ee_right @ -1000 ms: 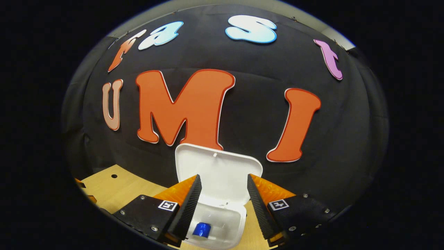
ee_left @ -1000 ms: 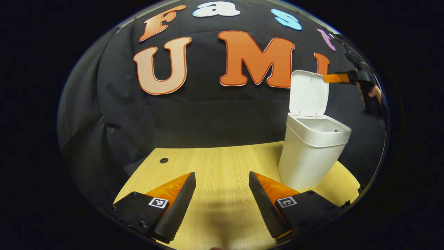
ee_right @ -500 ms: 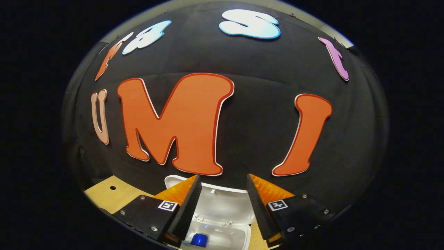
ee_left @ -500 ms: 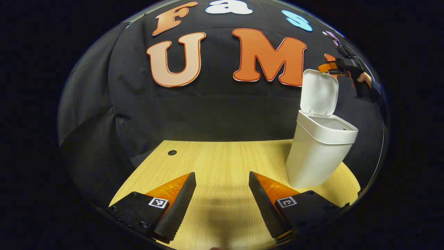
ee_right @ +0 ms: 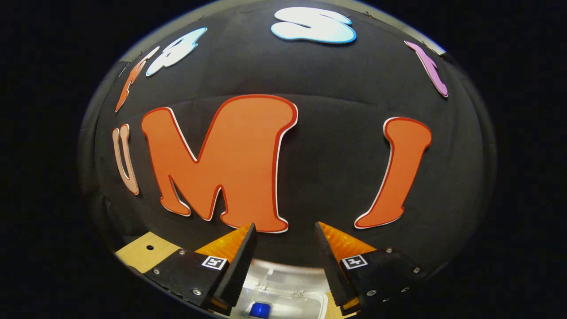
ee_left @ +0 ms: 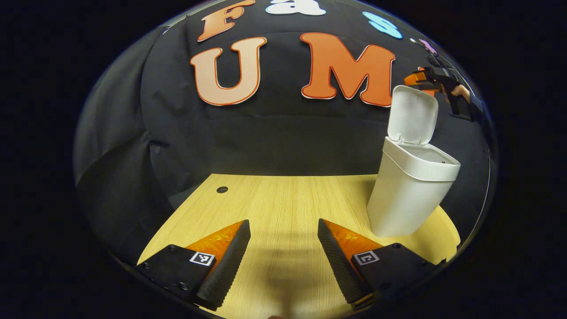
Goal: Press the lid of the desktop garbage bin to open it, pick up the crumpled paper on the desktop and throw it into the bin, then pick up the pop can on the desktop and drop it into the bin, and finally close the garbage bin lid.
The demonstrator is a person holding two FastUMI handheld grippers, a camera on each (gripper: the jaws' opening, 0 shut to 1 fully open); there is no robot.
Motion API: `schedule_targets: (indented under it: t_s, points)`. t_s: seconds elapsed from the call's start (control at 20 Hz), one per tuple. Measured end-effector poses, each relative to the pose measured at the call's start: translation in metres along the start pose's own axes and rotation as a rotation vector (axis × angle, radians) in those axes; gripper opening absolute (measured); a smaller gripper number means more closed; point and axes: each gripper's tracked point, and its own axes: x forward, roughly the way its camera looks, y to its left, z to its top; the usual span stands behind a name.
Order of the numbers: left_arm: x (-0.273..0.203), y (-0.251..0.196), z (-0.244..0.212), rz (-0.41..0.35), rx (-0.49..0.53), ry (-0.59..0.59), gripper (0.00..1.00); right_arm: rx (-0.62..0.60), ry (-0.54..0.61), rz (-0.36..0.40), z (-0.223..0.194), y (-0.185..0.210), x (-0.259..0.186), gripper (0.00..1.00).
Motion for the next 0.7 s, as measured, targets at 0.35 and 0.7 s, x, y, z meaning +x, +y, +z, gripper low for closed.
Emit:
schedule_targets:
  t_s: [0.35,0.7]
  points:
    - [-0.001,-0.004,-0.002,-0.028,0.004,0.007,0.97,0.069,0.04,0.076,-0.019,0.014,-0.044,0.75]
    - [-0.003,-0.014,-0.005,-0.07,0.039,0.009,0.98,0.077,0.123,0.098,-0.07,0.028,-0.092,0.74]
